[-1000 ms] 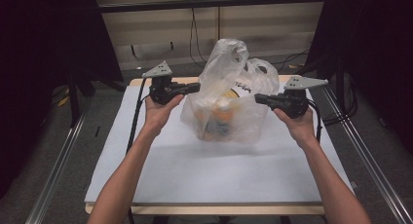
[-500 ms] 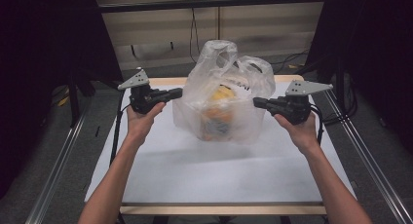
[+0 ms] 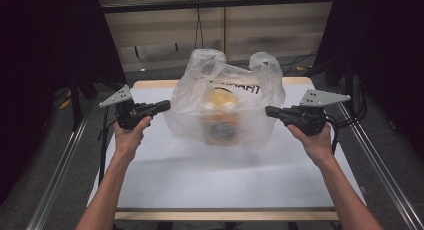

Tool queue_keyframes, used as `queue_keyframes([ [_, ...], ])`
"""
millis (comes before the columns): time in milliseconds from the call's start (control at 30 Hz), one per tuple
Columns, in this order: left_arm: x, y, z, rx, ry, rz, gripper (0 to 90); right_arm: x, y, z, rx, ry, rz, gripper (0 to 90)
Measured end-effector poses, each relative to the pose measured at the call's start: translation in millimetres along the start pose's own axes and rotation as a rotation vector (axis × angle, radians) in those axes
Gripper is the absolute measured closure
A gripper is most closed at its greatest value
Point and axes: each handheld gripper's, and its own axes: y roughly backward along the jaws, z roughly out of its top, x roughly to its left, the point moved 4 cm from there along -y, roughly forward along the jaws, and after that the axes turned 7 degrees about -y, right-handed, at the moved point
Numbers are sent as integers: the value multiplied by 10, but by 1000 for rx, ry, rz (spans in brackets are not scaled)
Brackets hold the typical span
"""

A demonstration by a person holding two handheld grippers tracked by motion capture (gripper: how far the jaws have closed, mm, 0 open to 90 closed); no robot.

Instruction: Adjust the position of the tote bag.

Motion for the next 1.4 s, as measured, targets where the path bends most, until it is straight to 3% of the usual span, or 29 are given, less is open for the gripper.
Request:
queue_keyframes([
  [100, 7, 3, -28, -15, 16, 1, 900, -4, -21, -35, 11, -4, -2, 900],
  [267, 10, 9, -17, -5, 0, -15, 900, 0, -54, -46, 15, -10, 2, 900],
  [433, 4, -8, 13, 16, -16, 4, 887, 13, -92, -41, 9, -11, 18, 900],
  [600, -4, -3, 65, 34, -32, 17, 779, 14, -85, -30, 5, -21, 18, 893],
  [767, -12, 9, 162, 53, -56, 46, 653, 23, -62, 0, -6, -27, 6, 780],
  [1033, -31, -89, 384, 65, -96, 51, 549, 23, -43, 167, -26, -28, -11, 684],
  [1100, -43, -147, 443, 59, -97, 43, 501, -36, -60, 271, -23, -32, -28, 643],
  [1400, -94, -416, 736, 50, -132, 30, 452, -229, -17, 585, -49, -28, -107, 593],
])
